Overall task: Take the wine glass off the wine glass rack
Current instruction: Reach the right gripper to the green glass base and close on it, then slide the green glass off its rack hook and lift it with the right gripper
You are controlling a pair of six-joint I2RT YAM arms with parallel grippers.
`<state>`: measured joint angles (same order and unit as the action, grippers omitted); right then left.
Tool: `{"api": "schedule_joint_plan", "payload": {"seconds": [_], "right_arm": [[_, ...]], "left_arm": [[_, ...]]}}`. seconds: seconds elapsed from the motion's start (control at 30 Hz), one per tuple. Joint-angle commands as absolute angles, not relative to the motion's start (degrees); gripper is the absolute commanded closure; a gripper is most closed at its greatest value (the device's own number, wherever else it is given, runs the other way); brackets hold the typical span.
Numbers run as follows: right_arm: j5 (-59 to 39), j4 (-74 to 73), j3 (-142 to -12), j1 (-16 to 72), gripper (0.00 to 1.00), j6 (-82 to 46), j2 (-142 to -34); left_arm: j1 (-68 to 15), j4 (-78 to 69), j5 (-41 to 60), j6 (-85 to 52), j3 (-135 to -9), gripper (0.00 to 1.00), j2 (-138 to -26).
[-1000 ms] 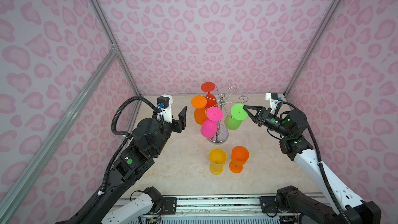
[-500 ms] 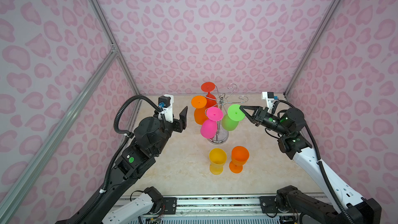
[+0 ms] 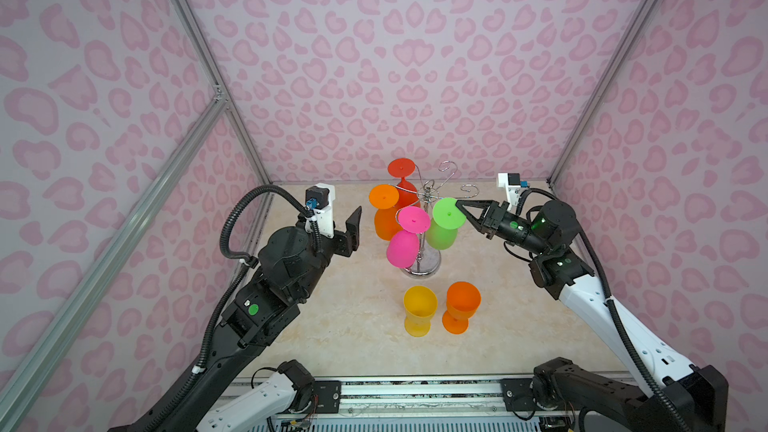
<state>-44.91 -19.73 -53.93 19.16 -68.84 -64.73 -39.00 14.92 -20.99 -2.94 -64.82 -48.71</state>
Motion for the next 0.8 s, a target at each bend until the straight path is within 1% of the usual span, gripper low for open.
{"api": "schedule_joint_plan", "payload": {"seconds": [0.0,0.43,0.77], "right_arm": [[-43.97,-19.98,-54.65,19.25,1.00,-67.80,-65.46],[-42.48,-19.35,-56.74,19.25,1.00,-67.17,-67.85],[-41.13,-15.81,-57.49,17.44,1.00,-65.10,-66.04]], "left_arm": [[-38.85,13.27,-20.83,-3.25,-64.51,0.29,-48.30],[-38.65,13.82,-20.59,-3.60,-63.64,0.30,-47.42],[-38.67,13.98,-20.40,-3.69,-63.50,0.30,-47.29]]}}
